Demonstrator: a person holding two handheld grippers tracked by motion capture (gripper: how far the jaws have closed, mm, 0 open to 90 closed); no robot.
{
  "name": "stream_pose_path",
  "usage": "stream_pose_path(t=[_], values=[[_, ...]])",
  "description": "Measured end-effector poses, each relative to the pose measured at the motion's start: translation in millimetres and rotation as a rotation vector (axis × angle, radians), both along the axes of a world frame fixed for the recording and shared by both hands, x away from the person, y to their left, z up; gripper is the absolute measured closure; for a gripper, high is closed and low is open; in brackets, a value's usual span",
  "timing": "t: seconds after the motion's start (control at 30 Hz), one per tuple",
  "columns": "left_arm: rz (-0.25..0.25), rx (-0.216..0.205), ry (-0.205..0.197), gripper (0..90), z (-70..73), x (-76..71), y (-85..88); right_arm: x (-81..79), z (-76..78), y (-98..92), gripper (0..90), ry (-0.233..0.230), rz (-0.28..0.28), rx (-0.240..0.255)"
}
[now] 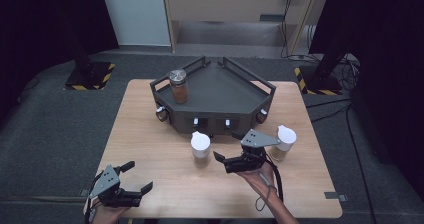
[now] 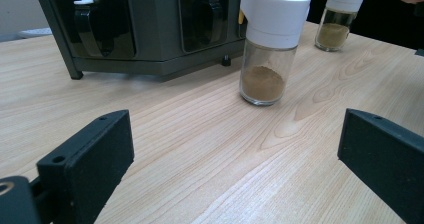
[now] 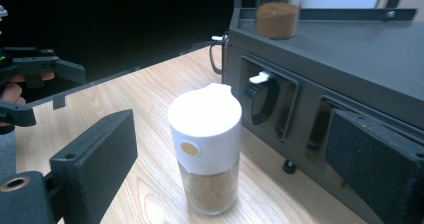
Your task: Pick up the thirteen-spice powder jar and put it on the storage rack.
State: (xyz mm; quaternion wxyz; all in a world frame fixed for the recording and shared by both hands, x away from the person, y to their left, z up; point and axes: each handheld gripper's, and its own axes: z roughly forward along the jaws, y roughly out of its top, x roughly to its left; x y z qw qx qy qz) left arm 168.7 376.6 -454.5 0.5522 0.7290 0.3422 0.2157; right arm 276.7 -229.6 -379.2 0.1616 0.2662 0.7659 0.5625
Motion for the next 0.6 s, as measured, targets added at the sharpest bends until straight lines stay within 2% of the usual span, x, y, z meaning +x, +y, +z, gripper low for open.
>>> stream_pose_path(t=[0.33, 0.6], values=[[0.002, -0.005, 0.007, 0.1, -0.9, 1.0, 0.8, 25.6, -11.7, 28.3, 7.6, 0.043, 0.037, -0.014], [0.002, -0.010, 0.010, 0.1, -1.9, 2.2, 1.2, 37.3, -20.9, 43.9, 8.3, 0.051, 0.052, -0.035]])
